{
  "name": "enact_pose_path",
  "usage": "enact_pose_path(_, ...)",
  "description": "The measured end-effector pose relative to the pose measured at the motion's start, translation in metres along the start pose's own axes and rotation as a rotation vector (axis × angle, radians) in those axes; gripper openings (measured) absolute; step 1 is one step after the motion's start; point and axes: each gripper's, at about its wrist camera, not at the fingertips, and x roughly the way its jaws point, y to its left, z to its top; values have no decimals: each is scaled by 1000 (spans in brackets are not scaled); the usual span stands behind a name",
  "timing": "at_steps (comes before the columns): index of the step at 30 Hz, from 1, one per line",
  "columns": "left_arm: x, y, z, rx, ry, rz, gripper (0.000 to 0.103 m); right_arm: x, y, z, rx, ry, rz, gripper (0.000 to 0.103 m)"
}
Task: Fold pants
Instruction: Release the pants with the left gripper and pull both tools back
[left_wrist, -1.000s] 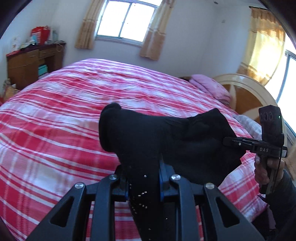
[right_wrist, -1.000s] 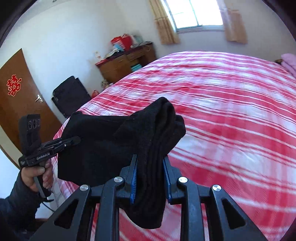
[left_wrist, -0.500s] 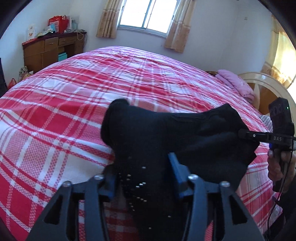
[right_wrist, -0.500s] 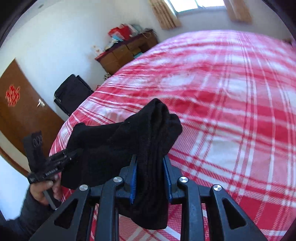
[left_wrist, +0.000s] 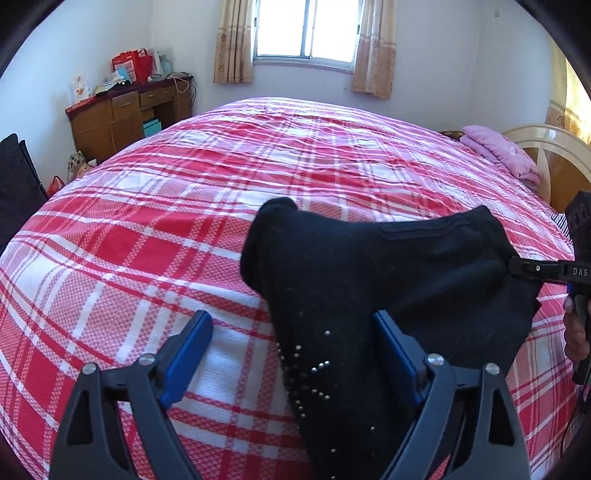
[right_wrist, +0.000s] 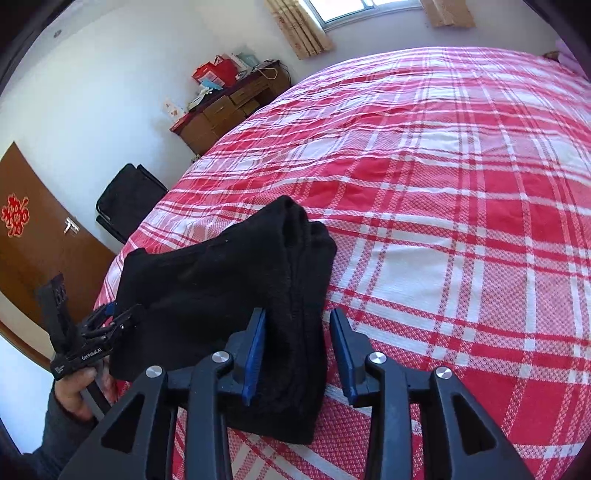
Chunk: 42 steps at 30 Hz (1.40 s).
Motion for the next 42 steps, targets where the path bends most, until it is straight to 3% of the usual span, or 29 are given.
enact_pose_path(9,-3,7,-2,3,7,9,97,1,-4,-2,-1,-1,-30,48)
enact_pose_path(12,-7,7,-3,9,6,23,100,-2,1,-3,-35,1,-76,50)
enact_pose_path(26,-46,5,-6,46,-33,120,100,-83,2,-33,-76,-99,-176,53)
enact_pose_path(31,-74,-16,2,44,-94,90,100,-127,28,-56,-133,-156,-233,53)
enact_pose_path(42,-147,-96,30,123,-257,-70,102,-259,73,-98,-197,-343,-335,61)
